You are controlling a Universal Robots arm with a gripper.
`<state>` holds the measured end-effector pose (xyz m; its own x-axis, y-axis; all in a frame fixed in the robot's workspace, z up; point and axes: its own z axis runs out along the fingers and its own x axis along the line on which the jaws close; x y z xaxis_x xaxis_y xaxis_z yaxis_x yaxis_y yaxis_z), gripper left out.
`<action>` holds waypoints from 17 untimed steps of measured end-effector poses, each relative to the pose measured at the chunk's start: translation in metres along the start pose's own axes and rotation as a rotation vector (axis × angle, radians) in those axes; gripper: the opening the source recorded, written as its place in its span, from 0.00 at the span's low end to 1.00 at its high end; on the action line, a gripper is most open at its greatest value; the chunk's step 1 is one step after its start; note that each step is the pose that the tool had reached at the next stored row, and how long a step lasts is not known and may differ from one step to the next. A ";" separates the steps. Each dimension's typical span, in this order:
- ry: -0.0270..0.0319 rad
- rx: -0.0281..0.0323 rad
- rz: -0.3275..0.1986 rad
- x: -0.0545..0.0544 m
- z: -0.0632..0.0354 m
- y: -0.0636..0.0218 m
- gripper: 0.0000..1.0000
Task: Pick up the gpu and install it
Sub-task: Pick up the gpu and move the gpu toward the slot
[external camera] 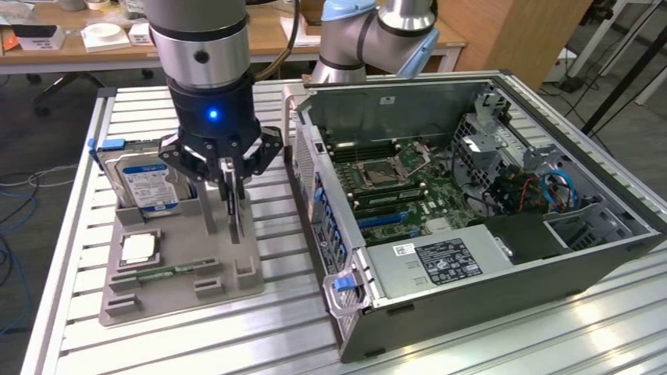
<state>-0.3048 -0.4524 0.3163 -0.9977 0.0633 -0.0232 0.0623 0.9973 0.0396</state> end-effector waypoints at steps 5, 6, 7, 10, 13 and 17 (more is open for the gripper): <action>0.0000 0.0000 0.000 0.000 -0.0020 0.0001 0.26; 0.0000 0.0000 0.000 0.000 -0.0024 0.0001 0.26; 0.0000 0.0000 0.000 0.000 -0.0028 0.0001 0.26; 0.0000 0.0000 0.000 0.000 -0.0043 0.0002 0.26; 0.0000 0.0000 0.000 0.000 -0.0059 0.0002 0.26; 0.0000 0.0000 0.000 0.000 -0.0080 0.0003 0.26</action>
<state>-0.3048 -0.4524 0.3244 -0.9977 0.0633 -0.0232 0.0623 0.9973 0.0396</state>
